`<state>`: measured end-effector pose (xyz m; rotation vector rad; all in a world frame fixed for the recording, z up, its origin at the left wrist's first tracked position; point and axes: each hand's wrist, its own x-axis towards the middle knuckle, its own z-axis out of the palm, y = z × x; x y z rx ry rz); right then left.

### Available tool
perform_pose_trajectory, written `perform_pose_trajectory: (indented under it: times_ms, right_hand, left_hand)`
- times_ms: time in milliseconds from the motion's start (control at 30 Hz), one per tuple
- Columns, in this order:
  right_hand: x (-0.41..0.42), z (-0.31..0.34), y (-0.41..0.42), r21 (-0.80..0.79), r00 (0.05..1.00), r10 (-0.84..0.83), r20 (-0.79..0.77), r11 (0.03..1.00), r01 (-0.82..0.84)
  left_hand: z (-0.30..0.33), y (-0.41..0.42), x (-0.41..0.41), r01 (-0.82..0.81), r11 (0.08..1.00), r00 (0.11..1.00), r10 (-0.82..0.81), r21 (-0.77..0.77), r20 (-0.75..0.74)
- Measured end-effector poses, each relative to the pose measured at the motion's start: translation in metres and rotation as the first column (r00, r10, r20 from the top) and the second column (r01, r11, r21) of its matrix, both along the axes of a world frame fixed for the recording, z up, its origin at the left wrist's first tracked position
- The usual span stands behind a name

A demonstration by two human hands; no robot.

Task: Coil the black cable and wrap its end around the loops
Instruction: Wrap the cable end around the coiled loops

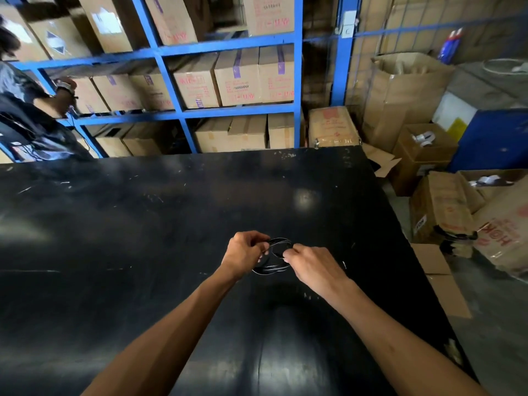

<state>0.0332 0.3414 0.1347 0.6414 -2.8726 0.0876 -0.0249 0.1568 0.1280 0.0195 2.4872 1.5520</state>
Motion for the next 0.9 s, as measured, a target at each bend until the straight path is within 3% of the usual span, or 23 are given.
perform_pose_trajectory:
  times_ms: [200, 300, 433, 567, 767, 900]
  right_hand:
    - [0.011, 0.013, -0.003, -0.008, 0.956, -0.037, -0.292, 0.999, 0.037]
    - [0.013, 0.015, 0.002, -0.026, 0.923, -0.068, -0.378, 0.998, 0.062]
    - [0.018, 0.022, 0.008, -0.076, 0.894, -0.056, -0.445, 0.997, 0.025]
    - [0.021, 0.030, 0.011, -0.087, 0.895, -0.040, -0.444, 0.996, 0.001]
    - [0.015, 0.032, 0.022, -0.120, 0.945, 0.096, -0.313, 0.983, -0.139]
    - [0.013, 0.040, 0.024, -0.246, 0.940, 0.018, -0.340, 0.963, -0.107]
  left_hand:
    - [0.021, 0.011, 0.014, 0.044, 0.986, 0.997, -0.053, 0.164, 0.053]
    - [0.030, 0.016, 0.022, 0.046, 0.960, 0.986, -0.088, 0.274, 0.140]
    - [0.042, 0.018, 0.024, 0.144, 0.946, 0.955, -0.210, 0.290, 0.208]
    - [0.049, 0.018, 0.022, 0.149, 0.934, 0.939, -0.236, 0.324, 0.249]
    - [0.050, 0.017, 0.019, 0.035, 0.965, 0.956, -0.108, 0.259, 0.273]
    - [0.054, 0.021, 0.023, 0.110, 0.977, 0.962, -0.150, 0.183, 0.226]
